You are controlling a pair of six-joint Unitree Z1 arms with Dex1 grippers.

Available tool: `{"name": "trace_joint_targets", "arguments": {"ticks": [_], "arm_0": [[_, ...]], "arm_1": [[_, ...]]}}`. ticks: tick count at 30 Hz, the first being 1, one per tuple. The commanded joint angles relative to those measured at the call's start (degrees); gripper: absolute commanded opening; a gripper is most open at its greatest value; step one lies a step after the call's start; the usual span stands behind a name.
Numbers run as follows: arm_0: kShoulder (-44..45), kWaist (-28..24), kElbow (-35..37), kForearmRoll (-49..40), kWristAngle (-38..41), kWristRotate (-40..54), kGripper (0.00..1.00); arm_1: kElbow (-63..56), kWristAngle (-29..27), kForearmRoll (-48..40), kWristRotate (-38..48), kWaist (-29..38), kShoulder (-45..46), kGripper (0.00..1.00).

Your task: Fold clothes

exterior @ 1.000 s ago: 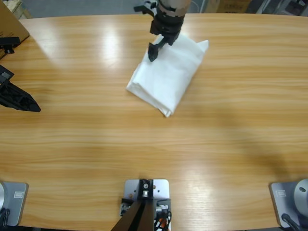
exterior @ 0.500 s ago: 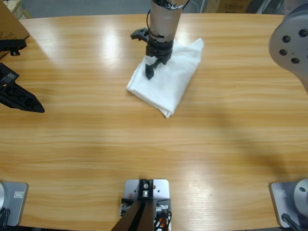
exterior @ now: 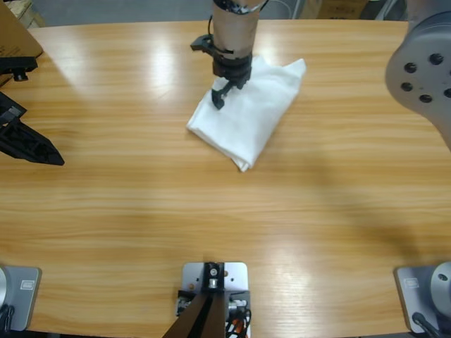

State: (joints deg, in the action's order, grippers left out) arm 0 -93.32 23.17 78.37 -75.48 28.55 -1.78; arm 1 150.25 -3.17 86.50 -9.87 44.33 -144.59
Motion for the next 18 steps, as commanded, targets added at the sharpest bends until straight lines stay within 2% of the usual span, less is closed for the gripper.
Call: {"name": "trace_joint_targets", "arguments": {"ticks": [1, 8, 11, 18], "arm_0": [[5.65, 3.7, -0.46, 2.55, 0.91, -0.35, 0.766], [2.42, 13.53, 5.74, 6.91, 0.89, -4.46, 0.766], [1.05, 16.36, 7.94, 7.01, 0.89, -5.76, 0.766], [-0.48, 17.78, 8.8, 7.19, 0.55, -5.78, 0.766]], "arm_1": [[-6.38, 1.78, 5.79, 5.21, 0.58, 24.16, 1.0], [-21.81, 3.1, 5.68, 11.61, -0.65, 39.71, 1.0], [-28.3, 5.7, 5.52, 13.75, -0.65, 44.64, 1.0], [-32.92, 5.77, 4.85, 14.09, -0.65, 47.66, 1.0]]}}
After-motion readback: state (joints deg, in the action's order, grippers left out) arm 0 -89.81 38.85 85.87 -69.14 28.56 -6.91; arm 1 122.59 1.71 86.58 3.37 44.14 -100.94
